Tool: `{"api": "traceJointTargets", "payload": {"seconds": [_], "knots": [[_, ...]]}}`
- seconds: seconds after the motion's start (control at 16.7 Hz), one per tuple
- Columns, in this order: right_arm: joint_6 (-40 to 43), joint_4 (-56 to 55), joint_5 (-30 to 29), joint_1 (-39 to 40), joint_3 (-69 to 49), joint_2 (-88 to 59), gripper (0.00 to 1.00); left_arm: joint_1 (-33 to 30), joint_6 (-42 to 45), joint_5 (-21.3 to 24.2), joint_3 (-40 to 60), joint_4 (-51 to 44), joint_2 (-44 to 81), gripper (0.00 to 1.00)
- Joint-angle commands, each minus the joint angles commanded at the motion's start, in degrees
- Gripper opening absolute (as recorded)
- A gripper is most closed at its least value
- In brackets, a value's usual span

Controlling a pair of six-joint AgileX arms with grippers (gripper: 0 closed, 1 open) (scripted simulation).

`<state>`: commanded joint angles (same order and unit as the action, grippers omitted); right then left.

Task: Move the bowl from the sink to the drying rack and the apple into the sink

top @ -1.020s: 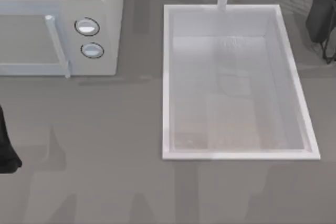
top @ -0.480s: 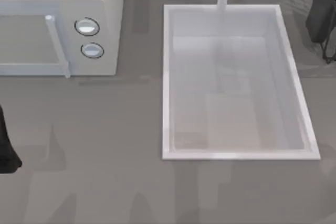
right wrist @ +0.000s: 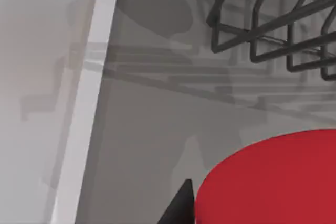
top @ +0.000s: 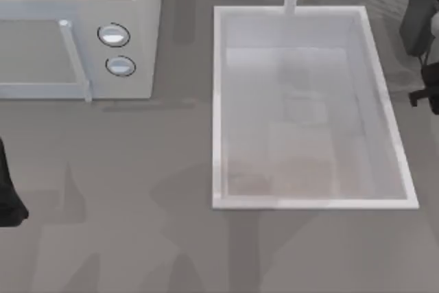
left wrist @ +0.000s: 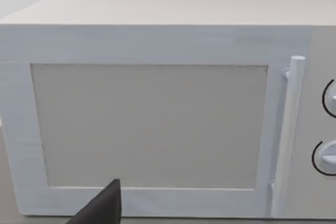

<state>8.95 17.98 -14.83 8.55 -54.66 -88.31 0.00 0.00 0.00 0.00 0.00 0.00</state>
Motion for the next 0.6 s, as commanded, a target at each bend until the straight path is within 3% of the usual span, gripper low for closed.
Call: {"api": "traceJointTargets", "payload": {"seconds": [0.6], "knots": [[-7.96,-55.48,-18.61,23.63,10.87,-3.98,0.00,0.00,0.00,0.00,0.00,0.00,0.00,1.00]]}}
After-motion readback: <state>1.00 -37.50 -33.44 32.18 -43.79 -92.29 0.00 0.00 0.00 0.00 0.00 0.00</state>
